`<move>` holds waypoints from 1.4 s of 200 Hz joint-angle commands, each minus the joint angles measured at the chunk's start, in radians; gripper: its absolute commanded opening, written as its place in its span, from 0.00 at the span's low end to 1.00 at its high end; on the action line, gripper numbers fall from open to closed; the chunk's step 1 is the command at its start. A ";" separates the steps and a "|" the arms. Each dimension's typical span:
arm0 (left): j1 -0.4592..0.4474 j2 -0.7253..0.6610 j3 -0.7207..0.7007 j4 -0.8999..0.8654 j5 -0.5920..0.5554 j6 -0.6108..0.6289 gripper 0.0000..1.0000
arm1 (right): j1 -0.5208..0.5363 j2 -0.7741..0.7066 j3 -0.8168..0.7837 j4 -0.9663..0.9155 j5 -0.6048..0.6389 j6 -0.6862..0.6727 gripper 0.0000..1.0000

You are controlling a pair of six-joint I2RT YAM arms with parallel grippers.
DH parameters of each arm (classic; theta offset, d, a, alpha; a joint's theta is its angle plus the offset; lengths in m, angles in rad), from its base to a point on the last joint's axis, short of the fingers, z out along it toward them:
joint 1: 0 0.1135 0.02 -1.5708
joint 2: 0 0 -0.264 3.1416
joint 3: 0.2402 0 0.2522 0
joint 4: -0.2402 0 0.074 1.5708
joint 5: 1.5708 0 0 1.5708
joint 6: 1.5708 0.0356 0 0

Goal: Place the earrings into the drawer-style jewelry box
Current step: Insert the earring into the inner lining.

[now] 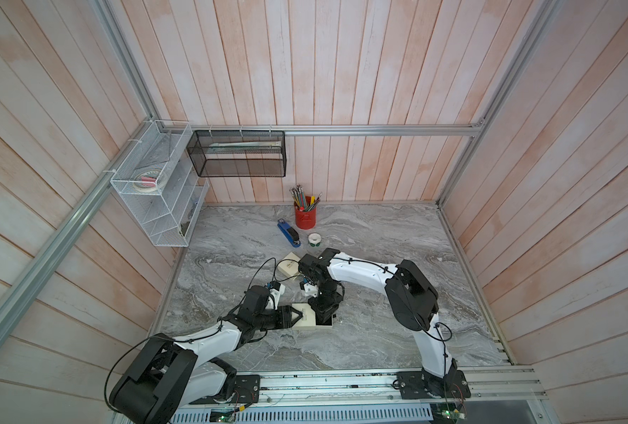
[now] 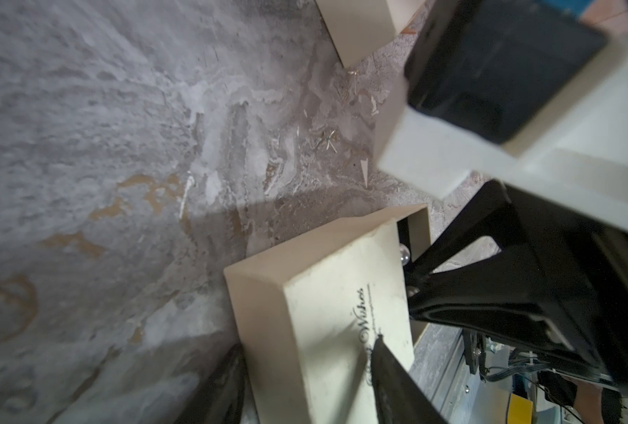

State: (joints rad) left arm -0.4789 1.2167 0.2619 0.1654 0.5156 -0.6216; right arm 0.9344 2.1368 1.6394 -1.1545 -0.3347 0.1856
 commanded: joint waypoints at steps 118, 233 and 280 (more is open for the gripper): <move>0.004 -0.032 0.026 -0.119 -0.096 0.013 0.68 | -0.002 -0.129 -0.048 0.013 0.052 0.057 0.35; -0.001 -0.025 0.028 -0.090 -0.019 0.042 0.61 | -0.002 -0.109 -0.108 0.042 0.062 0.052 0.08; -0.004 -0.019 0.027 -0.080 -0.010 0.042 0.61 | -0.002 -0.089 -0.094 0.047 0.050 0.046 0.07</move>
State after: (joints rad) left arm -0.4789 1.1896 0.2844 0.0925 0.4904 -0.6010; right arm 0.9344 2.0174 1.5337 -1.1069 -0.2852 0.2356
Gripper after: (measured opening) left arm 0.608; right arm 0.074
